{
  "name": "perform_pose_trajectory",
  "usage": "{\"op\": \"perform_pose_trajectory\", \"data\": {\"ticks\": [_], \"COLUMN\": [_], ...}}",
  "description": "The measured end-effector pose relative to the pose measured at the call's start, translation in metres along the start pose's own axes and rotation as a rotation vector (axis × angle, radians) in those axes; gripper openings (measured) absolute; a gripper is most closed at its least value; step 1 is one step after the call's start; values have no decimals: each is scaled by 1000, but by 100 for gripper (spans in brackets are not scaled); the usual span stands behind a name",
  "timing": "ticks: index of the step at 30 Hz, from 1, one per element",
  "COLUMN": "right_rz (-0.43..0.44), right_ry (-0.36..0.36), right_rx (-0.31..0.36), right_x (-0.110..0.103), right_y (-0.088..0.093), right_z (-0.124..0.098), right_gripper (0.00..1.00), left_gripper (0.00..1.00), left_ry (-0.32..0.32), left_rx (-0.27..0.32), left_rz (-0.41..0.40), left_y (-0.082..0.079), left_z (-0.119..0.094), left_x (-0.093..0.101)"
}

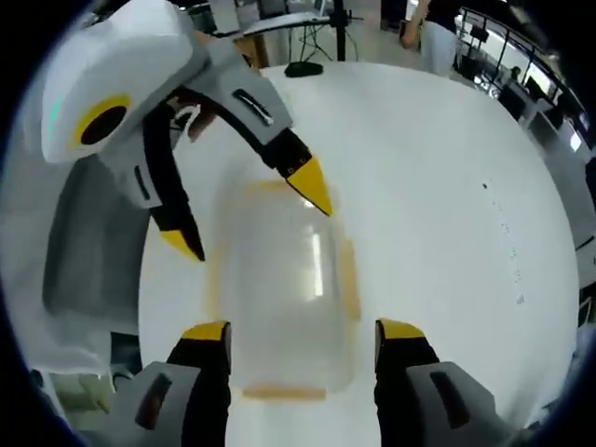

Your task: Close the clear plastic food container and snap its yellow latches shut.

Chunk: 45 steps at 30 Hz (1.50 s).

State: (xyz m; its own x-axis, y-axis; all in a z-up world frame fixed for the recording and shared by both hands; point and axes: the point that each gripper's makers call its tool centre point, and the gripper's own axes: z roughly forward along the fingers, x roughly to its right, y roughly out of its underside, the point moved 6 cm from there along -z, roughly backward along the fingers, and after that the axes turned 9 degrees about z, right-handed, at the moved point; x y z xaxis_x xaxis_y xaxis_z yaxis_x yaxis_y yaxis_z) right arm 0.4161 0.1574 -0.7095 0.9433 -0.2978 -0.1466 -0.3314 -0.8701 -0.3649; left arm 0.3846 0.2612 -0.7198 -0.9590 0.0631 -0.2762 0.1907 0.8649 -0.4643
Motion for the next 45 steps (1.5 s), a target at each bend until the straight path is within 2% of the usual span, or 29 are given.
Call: {"op": "perform_pose_trajectory", "data": {"ticks": [8, 16, 23, 29, 32, 45], "right_rz": [-2, -39, -51, -47, -69, -57], "right_ry": [13, 67, 111, 140, 144, 148], "right_rx": [10, -25, -24, -23, -51, -38], "right_x": [-9, -15, -20, -18, -18, -17], "right_y": [6, 21, 27, 29, 32, 32], "right_z": [-5, -1, 8, 13, 16, 17], "right_gripper": [68, 73, 80, 79, 77, 75], "left_gripper": [77, 79, 80, 81, 82, 82], "left_ry": [17, 49, 63, 71, 73, 77], "left_rx": [-19, -28, -42, -51, -53, -60], "left_rz": [2, 12, 26, 38, 41, 43], "left_y": [9, 10, 12, 12, 12, 12], "left_z": [4, 13, 20, 22, 23, 24], "left_x": [-8, -9, -9, -9, -9, -8]}}
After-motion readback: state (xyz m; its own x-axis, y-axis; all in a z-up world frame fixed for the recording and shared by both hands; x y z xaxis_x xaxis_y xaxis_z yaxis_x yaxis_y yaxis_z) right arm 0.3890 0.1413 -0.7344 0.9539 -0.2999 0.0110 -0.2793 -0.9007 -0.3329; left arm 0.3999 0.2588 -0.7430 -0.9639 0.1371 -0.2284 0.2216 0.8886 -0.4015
